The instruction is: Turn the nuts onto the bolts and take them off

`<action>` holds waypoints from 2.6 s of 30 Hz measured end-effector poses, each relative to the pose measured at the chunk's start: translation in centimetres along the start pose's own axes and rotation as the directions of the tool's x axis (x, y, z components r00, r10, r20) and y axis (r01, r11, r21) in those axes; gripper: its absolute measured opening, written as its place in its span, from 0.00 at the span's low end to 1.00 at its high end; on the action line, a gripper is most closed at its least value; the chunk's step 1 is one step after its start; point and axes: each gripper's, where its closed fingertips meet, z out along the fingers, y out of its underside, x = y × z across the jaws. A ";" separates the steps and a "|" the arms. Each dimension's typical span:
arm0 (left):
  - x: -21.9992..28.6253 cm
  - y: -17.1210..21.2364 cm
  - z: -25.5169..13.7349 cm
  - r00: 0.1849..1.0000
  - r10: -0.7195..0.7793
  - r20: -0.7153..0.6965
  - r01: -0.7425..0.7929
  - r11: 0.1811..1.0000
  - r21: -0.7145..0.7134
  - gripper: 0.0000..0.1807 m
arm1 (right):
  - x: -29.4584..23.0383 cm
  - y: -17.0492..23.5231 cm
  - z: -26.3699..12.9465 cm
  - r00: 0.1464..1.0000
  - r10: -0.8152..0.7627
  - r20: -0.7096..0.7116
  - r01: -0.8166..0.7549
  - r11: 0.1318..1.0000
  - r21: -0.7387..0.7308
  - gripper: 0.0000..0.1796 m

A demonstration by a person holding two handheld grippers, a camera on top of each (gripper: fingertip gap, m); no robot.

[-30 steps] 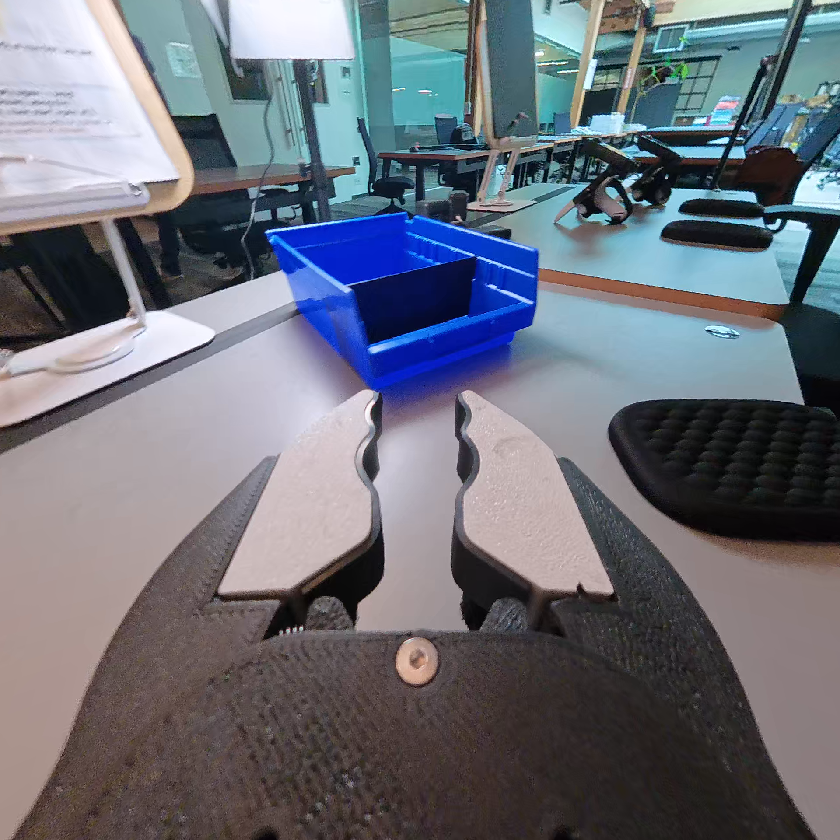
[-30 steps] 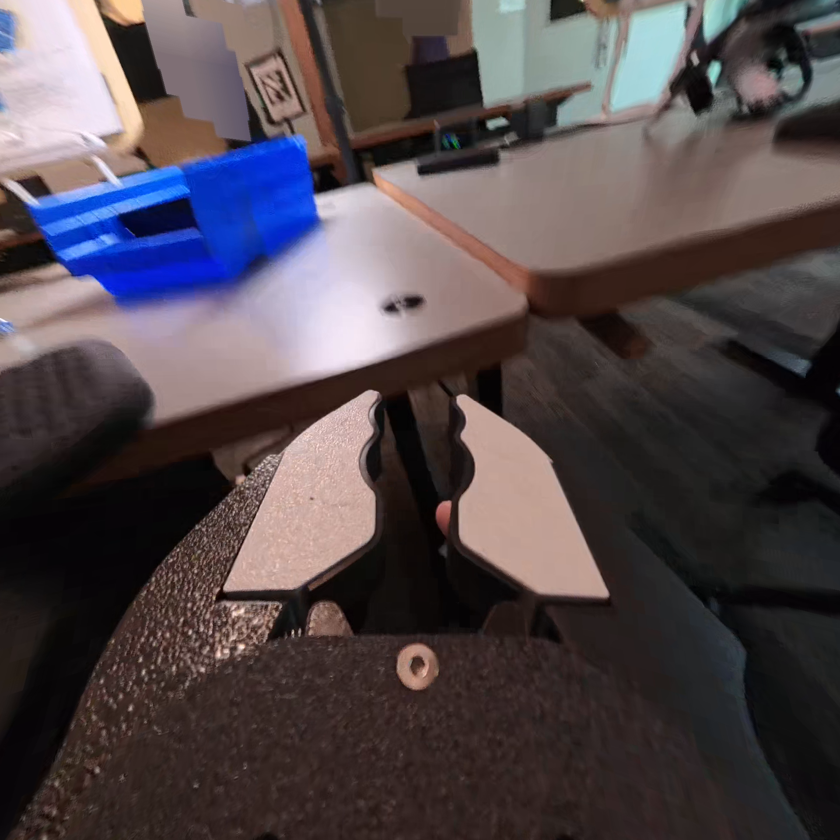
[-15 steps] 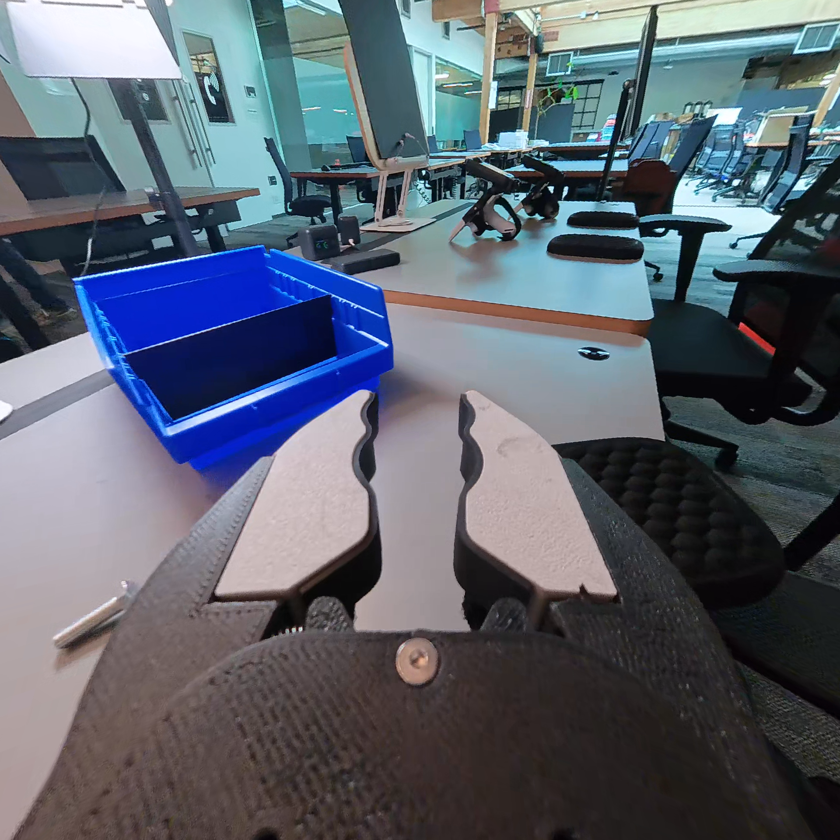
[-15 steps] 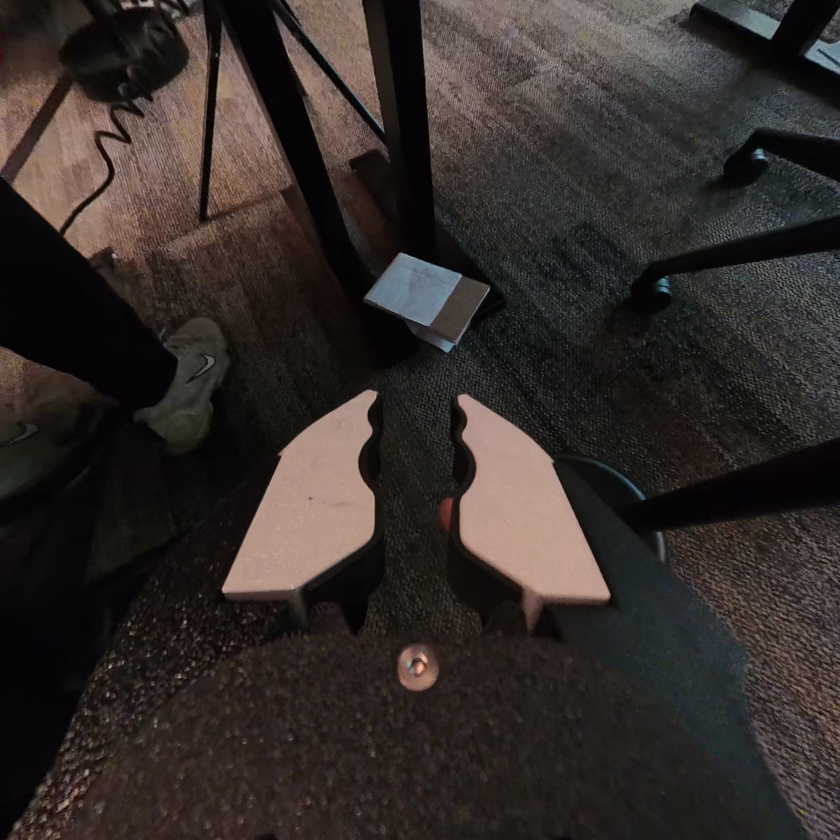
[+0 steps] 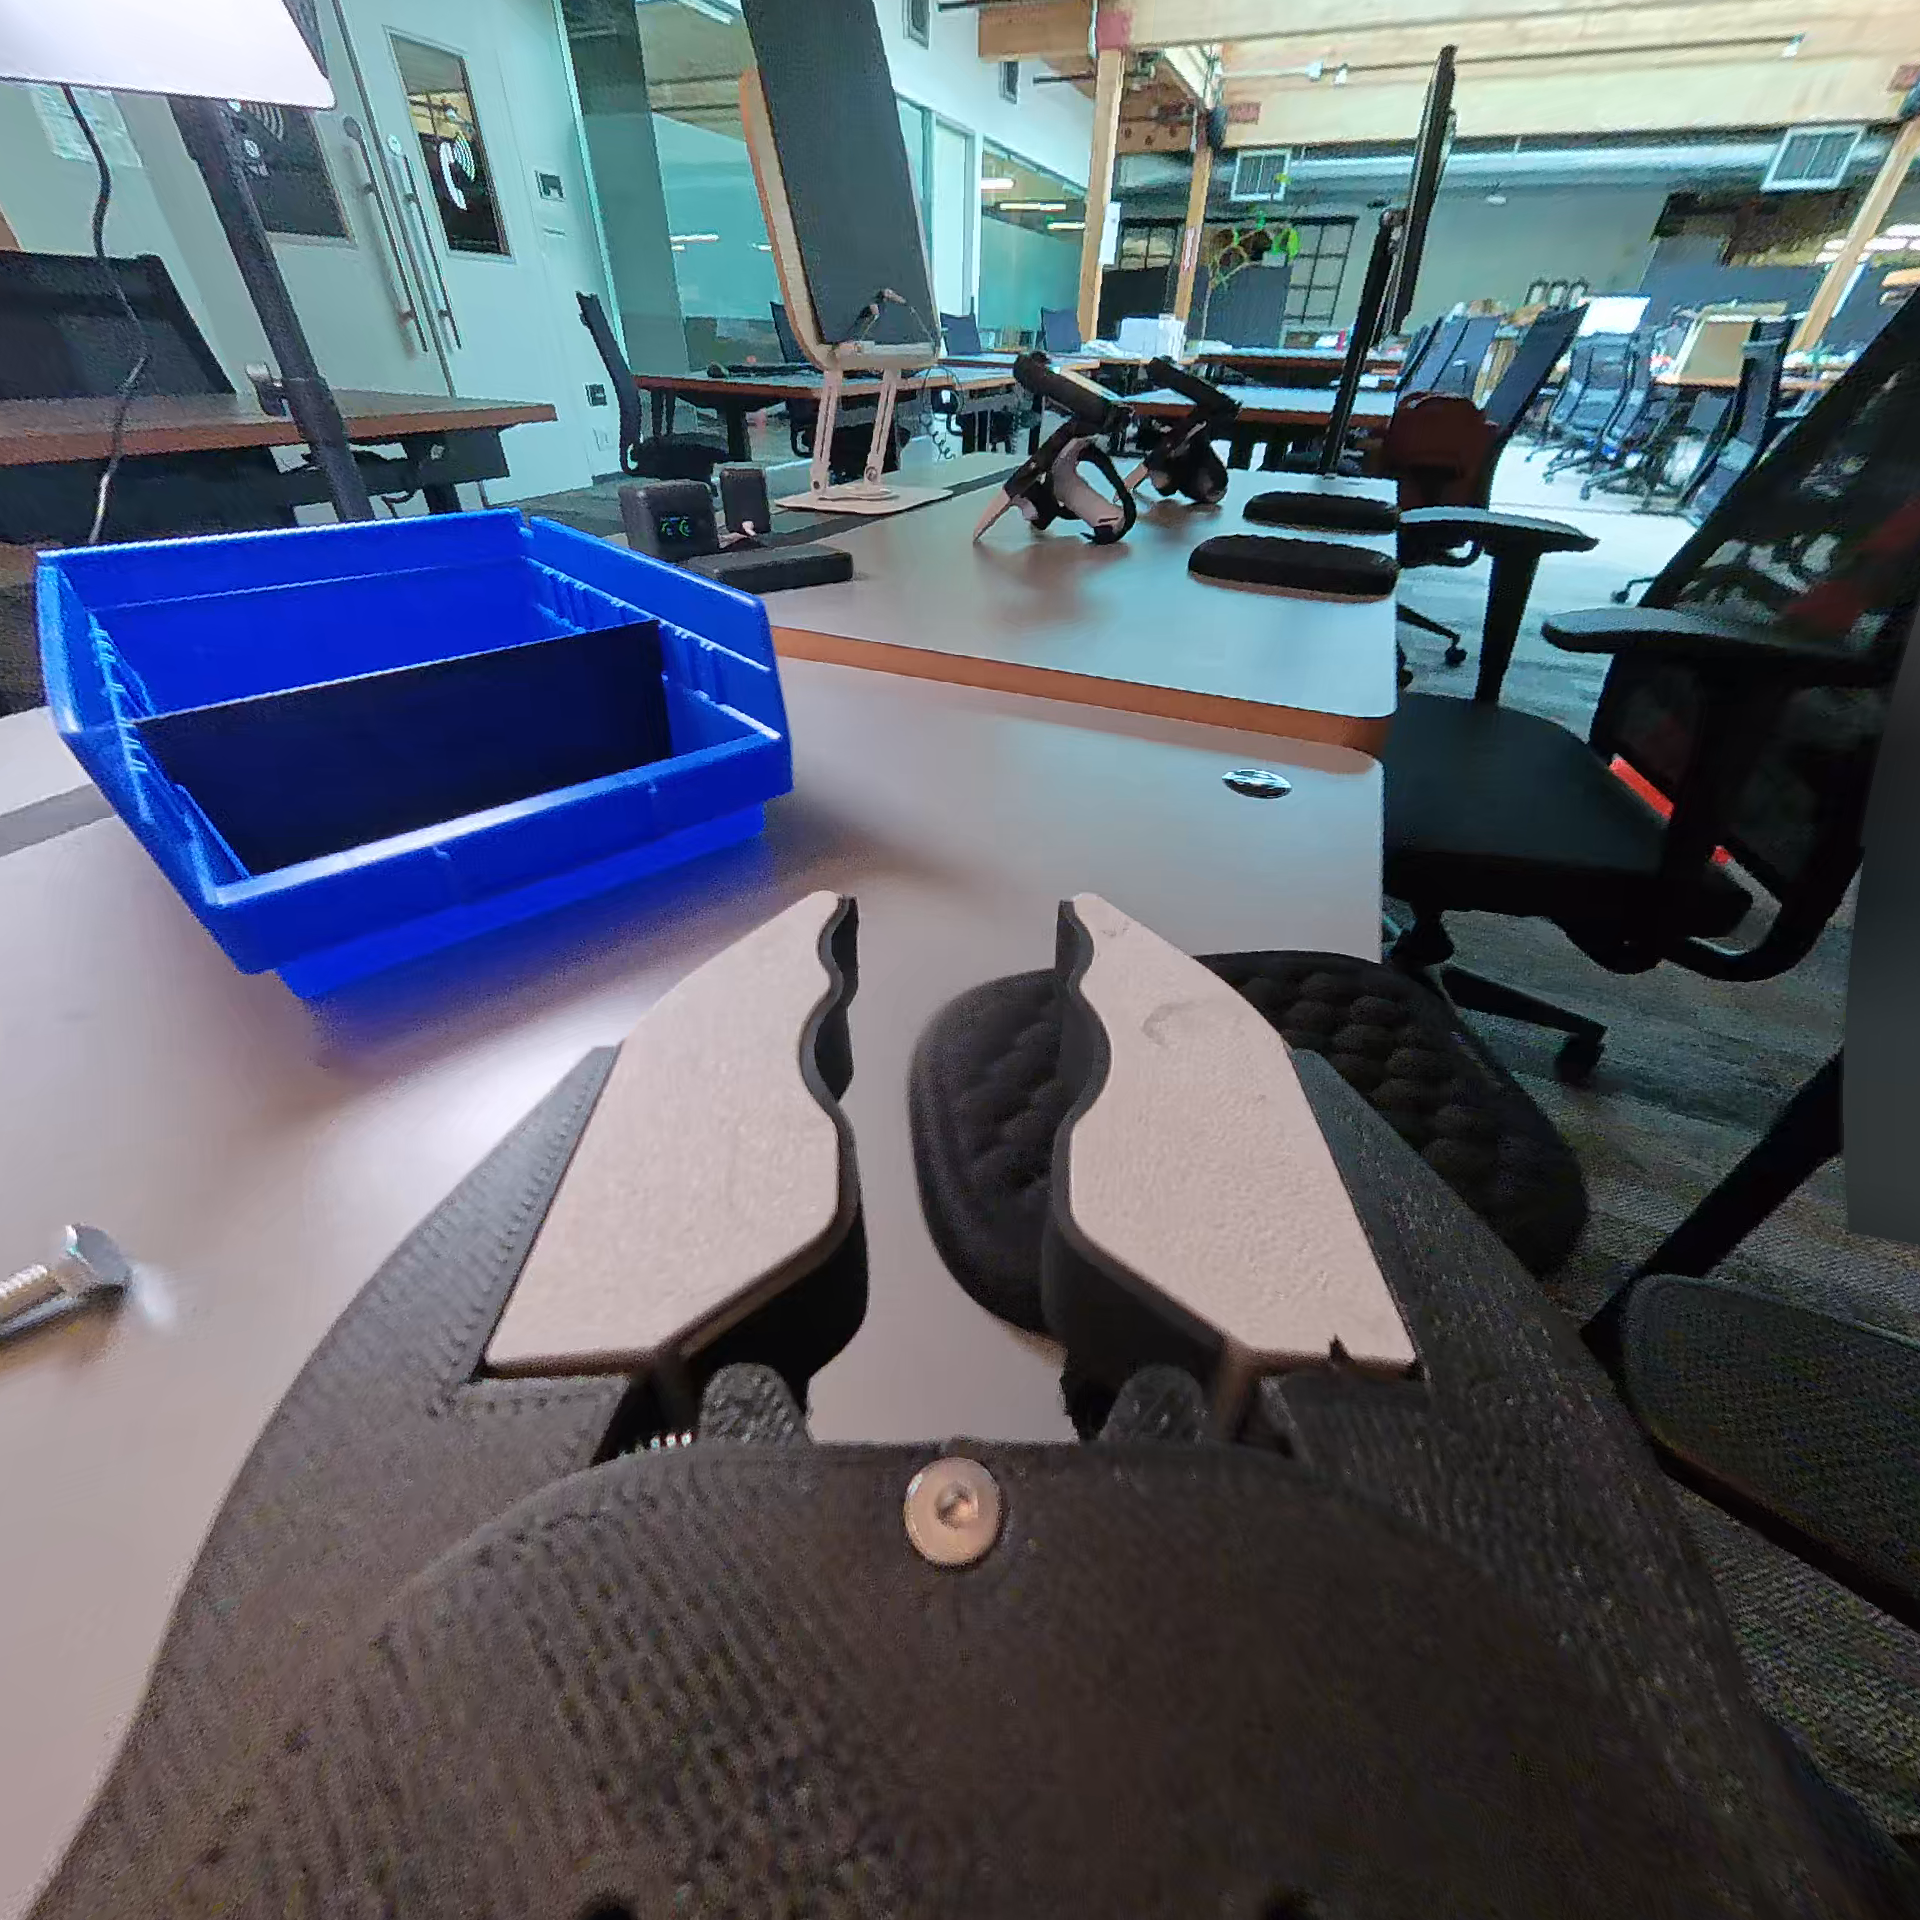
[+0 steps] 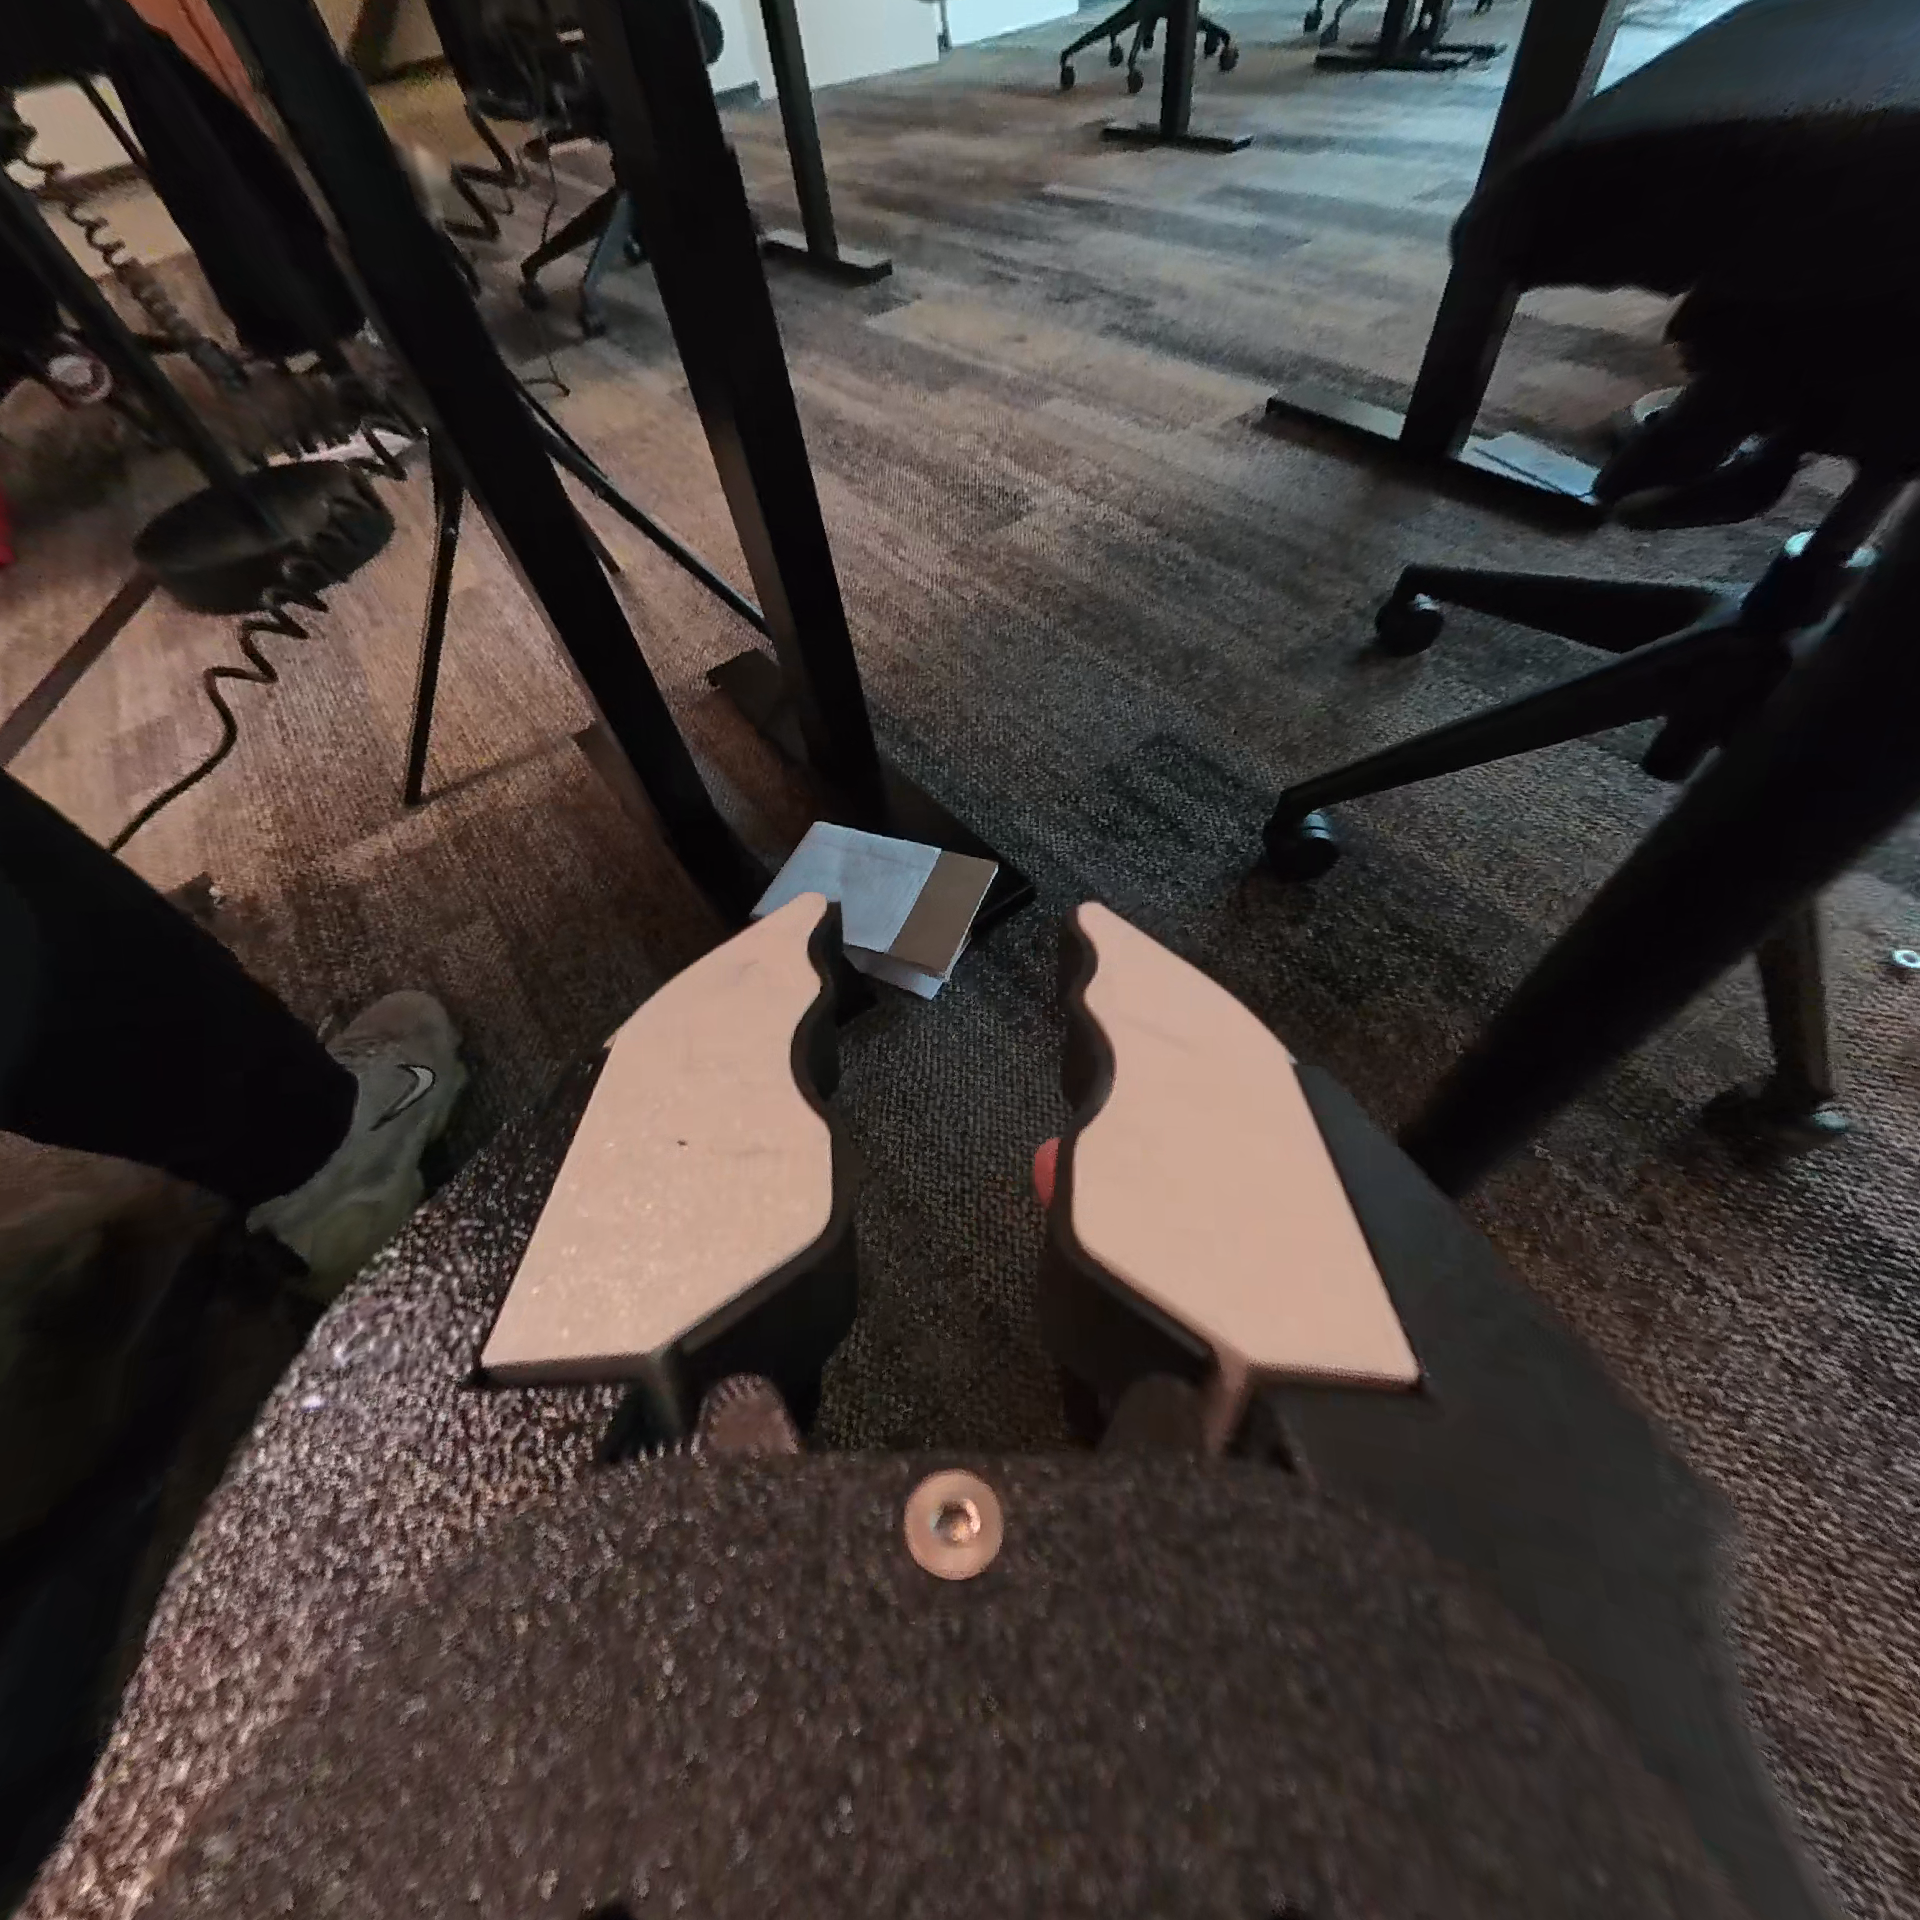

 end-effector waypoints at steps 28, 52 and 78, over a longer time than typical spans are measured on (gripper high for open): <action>18.7 6.7 -18.5 0.974 -0.204 0.102 0.186 0.969 0.162 0.26 | 7.6 -18.5 -27.8 0.966 -0.150 0.211 0.065 0.929 0.363 0.21; 29.6 8.5 -23.0 0.712 -0.199 0.673 -0.026 0.951 0.309 0.22 | 26.2 -18.9 -14.1 0.929 -0.191 0.317 0.162 0.980 0.115 0.21; 60.5 3.3 7.5 0.813 -0.133 0.566 0.047 0.985 0.164 0.21 | 67.2 4.6 15.2 0.998 0.041 0.044 -0.025 0.947 -0.320 0.22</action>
